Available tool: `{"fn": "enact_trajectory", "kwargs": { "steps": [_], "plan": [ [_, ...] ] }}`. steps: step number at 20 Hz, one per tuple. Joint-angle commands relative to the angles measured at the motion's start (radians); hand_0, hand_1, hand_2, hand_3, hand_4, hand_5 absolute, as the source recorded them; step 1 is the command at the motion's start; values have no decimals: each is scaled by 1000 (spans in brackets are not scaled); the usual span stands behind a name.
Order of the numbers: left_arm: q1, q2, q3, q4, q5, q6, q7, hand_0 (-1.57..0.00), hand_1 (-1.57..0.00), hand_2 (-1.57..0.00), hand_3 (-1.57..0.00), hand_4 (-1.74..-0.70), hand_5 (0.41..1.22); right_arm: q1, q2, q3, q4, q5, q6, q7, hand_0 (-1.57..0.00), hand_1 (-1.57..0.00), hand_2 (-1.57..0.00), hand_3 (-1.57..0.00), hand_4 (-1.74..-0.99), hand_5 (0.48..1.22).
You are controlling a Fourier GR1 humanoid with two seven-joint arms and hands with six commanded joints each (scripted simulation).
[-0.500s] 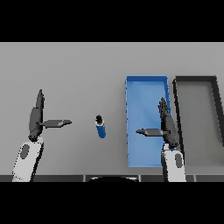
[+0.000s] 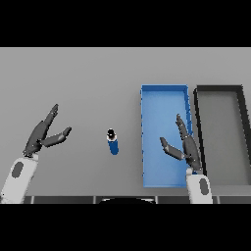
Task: Pick up the blue pipe and place it into the blue bin.
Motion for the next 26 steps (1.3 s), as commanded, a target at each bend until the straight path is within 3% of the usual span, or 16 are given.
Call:
{"fn": "enact_trajectory", "kwargs": {
  "steps": [1,6,9,13,20,26],
  "plan": [
    [-2,13,1,2,7,-24,-7,1,1,1,1,-1077,588,2,-6,2,-5,9,-2,17,1,1,1,1,-1223,620],
    [10,34,-9,-24,28,-76,-25,1,1,1,1,-1086,605,-5,-14,15,-17,52,-24,55,1,1,1,1,-1185,597],
    [51,55,-58,-90,32,-153,-50,1,1,1,1,-1096,567,-7,-19,21,-7,59,-17,35,1,1,1,1,-1193,605],
    [72,41,-142,-172,19,-209,-20,1,1,1,1,-1141,503,-13,-20,22,-3,58,-11,34,1,1,1,1,-1208,611],
    [45,-76,-248,-157,-107,-164,-8,1,1,1,1,-1186,464,7,-10,33,-34,61,-15,50,1,1,1,1,-1223,620],
    [-32,-222,-296,-4,-145,-161,19,1,1,1,1,-1191,467,31,-15,27,-59,52,-12,47,1,1,1,1,-1223,618]
  ]
}}
